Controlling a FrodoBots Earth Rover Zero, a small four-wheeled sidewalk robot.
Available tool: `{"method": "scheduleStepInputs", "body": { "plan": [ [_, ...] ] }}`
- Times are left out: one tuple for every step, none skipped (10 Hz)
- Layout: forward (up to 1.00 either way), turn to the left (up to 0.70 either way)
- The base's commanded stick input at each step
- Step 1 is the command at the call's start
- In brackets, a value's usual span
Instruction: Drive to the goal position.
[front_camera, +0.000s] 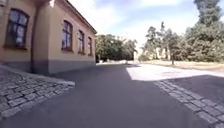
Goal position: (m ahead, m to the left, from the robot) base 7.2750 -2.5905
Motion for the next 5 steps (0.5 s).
{"method": "scheduleStepInputs", "body": {
  "plan": [
    [0.70,0.00],
    [0.70,0.00],
    [0.70,0.00],
    [0.70,0.00],
    [0.70,0.00]
  ]
}}
